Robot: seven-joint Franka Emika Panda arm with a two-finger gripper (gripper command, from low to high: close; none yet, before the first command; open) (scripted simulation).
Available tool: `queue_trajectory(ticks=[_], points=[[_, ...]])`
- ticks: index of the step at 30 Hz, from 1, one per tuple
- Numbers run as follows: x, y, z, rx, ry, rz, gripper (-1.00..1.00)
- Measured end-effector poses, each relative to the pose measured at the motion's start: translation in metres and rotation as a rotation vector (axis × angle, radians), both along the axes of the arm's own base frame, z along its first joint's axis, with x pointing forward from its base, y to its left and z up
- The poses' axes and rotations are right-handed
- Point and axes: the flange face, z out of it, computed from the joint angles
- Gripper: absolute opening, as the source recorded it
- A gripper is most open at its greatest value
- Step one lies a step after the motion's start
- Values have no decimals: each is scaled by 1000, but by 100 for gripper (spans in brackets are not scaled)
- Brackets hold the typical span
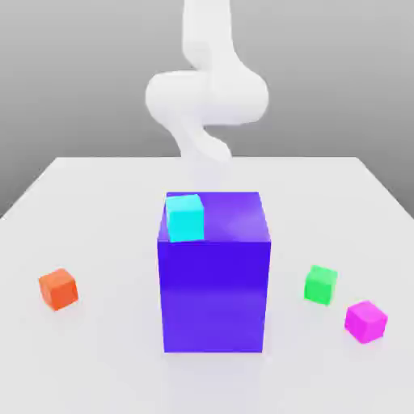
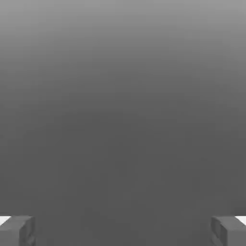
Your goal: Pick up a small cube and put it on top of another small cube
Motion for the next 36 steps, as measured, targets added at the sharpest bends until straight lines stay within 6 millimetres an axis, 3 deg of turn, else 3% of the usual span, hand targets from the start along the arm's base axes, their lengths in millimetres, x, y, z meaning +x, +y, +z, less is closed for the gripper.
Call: queue_trajectory(ticks=[5, 11, 16, 20, 23, 29, 30, 36], points=[[48, 62, -97, 5, 156, 90, 0], [60, 139, -220, -21, 338, 189, 0], [38, 196, -323, -67, 485, 265, 0], [-5, 237, -402, -125, 597, 341, 0], [-38, 249, -458, -168, 679, 367, 0], [-49, 252, -532, -182, 705, 374, 0], [-50, 252, -538, -183, 705, 374, -100], [-50, 252, -542, -183, 704, 375, -100]])
